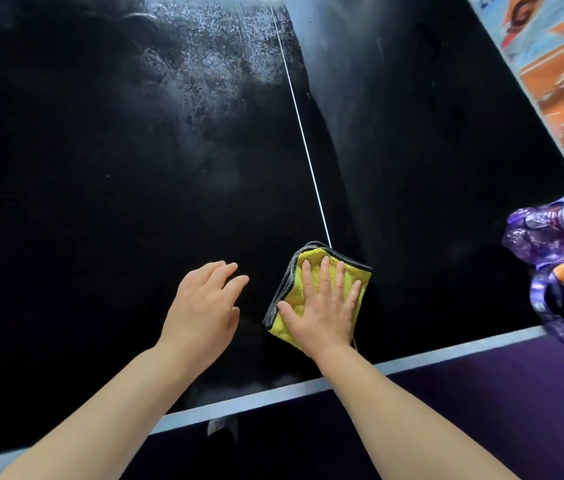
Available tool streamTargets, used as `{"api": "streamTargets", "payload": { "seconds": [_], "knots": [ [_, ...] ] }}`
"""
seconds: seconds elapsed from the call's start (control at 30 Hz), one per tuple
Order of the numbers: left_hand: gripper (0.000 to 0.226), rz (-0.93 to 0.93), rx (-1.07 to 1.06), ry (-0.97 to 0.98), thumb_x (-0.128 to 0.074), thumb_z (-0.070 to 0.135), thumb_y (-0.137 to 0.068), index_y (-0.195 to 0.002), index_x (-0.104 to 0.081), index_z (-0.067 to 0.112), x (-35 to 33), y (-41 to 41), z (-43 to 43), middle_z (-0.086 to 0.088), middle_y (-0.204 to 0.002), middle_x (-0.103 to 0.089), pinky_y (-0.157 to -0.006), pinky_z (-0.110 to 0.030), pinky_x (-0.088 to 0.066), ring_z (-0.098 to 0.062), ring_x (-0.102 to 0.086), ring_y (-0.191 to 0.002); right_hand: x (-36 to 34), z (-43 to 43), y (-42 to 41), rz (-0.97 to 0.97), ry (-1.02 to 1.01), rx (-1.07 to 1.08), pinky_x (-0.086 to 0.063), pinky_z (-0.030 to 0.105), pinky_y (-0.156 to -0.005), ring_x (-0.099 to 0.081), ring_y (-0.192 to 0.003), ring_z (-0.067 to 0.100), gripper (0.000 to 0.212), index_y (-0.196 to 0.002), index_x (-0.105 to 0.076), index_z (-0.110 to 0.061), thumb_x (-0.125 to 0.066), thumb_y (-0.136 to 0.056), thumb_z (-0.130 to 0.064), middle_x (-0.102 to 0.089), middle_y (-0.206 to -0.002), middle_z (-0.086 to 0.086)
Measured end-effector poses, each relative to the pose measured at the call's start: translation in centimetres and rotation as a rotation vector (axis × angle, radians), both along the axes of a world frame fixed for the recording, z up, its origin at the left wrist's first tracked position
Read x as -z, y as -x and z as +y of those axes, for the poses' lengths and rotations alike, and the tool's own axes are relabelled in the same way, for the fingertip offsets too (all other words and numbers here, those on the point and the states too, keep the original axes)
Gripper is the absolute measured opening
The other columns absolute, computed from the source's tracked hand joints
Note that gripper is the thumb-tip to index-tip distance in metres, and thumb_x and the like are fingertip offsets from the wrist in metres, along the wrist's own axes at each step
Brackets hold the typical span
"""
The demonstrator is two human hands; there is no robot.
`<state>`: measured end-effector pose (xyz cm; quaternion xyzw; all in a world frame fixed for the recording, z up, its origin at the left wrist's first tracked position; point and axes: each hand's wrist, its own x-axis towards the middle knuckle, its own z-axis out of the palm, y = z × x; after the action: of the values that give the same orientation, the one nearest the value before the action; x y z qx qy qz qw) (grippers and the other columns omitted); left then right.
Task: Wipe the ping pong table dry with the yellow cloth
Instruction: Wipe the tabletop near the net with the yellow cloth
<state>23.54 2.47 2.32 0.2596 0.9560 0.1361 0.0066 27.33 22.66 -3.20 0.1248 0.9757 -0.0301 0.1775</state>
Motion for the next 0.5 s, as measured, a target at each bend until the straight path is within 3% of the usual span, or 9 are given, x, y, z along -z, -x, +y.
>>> {"api": "streamTargets", "payload": {
  "seconds": [0.13,0.3,0.5],
  "knots": [
    [0.057,-0.015,0.046,0.014,-0.085,0.01,-0.055,-0.109,-0.069,0.009,-0.5,-2.3,-0.4,-0.013,-0.115,-0.065,-0.09,-0.045,-0.047,-0.033,-0.059,-0.111,0.3,-0.6,-4.6,0.009,0.006,-0.008,0.018,0.062,-0.113,0.031,-0.143,0.031,0.087,-0.148,0.022,-0.032,-0.006,-0.079,-0.077,0.029,-0.157,0.007],
    [0.057,-0.016,0.102,0.009,-0.086,0.011,-0.054,-0.108,-0.069,0.01,-1.5,-3.1,0.6,-0.012,-0.115,-0.065,-0.09,-0.046,-0.047,-0.032,-0.059,-0.112,0.4,0.5,-8.0,0.015,0.003,-0.043,-0.003,0.063,-0.114,-0.005,-0.149,0.036,0.091,-0.156,-0.011,-0.028,-0.034,-0.082,-0.075,-0.013,-0.163,0.012],
    [0.057,-0.03,0.118,0.035,-0.087,0.012,-0.054,-0.108,-0.069,0.012,-2.0,-2.4,2.0,-0.011,-0.115,-0.065,-0.089,-0.046,-0.048,-0.032,-0.059,-0.112,0.0,3.8,-8.0,0.004,-0.032,-0.247,-0.013,0.063,-0.11,-0.017,-0.147,0.036,0.087,-0.152,-0.028,-0.028,-0.038,-0.08,-0.076,-0.028,-0.159,0.011]
  ]
}}
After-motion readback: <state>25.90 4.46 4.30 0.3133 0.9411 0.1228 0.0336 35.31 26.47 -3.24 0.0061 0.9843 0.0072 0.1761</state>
